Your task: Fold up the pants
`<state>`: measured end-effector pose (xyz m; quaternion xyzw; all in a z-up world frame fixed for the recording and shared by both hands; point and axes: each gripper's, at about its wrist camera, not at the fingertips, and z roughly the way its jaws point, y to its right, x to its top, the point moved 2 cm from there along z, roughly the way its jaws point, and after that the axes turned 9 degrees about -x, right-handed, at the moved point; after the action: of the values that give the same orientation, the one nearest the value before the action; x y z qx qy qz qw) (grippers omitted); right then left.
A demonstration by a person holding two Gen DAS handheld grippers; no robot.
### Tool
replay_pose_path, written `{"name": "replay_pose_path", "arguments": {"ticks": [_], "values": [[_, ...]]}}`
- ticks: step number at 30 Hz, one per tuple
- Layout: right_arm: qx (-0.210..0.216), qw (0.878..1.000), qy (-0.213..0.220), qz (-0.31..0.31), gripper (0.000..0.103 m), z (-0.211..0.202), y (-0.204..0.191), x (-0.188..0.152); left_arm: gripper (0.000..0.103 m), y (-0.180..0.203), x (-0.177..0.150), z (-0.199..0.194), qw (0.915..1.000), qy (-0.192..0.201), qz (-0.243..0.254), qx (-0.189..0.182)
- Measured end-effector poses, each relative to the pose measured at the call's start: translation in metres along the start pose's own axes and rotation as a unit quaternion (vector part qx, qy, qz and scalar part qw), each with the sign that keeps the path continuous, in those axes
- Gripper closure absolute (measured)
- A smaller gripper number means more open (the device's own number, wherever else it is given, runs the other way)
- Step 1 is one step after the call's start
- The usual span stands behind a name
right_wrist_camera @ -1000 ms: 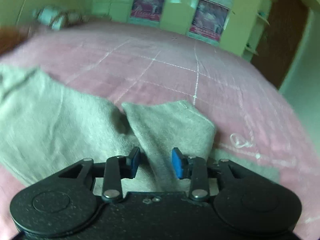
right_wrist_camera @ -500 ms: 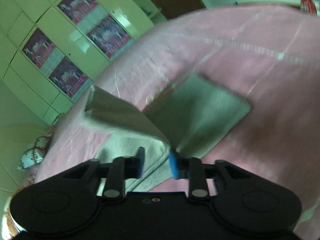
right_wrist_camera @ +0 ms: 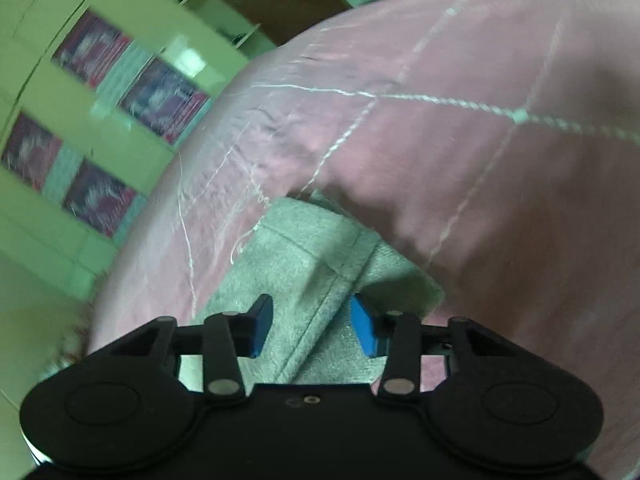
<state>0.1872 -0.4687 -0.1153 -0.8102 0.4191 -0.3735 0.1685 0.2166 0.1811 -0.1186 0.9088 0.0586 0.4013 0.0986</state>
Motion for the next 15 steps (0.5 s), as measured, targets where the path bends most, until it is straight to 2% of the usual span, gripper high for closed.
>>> {"name": "replay_pose_path", "arguments": {"ticks": [1, 2, 4, 7, 9, 11, 13, 15], "values": [[0.001, 1.0, -0.003, 0.008, 0.079, 0.003, 0.002, 0.002, 0.019, 0.0, 0.0, 0.0, 1.0, -0.001, 0.0, -0.001], [-0.004, 1.0, -0.014, 0.009, 0.103, 0.008, 0.001, 0.005, 0.018, 0.0, 0.0, 0.001, 1.0, -0.002, 0.0, -0.001], [0.005, 1.0, -0.017, -0.013, 0.103, 0.01, -0.012, 0.012, 0.018, 0.0, 0.001, 0.001, 1.0, -0.004, 0.002, -0.002], [0.071, 0.995, 0.028, -0.068, 0.103, -0.024, -0.059, 0.026, 0.018, 0.001, 0.0, 0.001, 1.0, -0.004, 0.005, -0.003], [0.127, 0.986, 0.066, -0.084, 0.103, -0.056, -0.092, 0.037, 0.018, 0.001, 0.0, 0.001, 1.0, -0.003, 0.006, -0.003], [0.164, 0.978, 0.097, -0.086, 0.103, -0.085, -0.107, 0.042, 0.018, 0.001, -0.001, 0.001, 1.0, -0.002, 0.007, -0.002], [0.154, 0.978, 0.111, -0.087, 0.103, -0.096, -0.099, 0.038, 0.017, 0.0, -0.002, 0.001, 1.0, 0.001, 0.005, -0.004], [0.121, 0.986, 0.095, -0.07, 0.103, -0.084, -0.07, 0.029, 0.017, 0.001, -0.003, 0.001, 1.0, 0.001, 0.008, -0.005]]}}
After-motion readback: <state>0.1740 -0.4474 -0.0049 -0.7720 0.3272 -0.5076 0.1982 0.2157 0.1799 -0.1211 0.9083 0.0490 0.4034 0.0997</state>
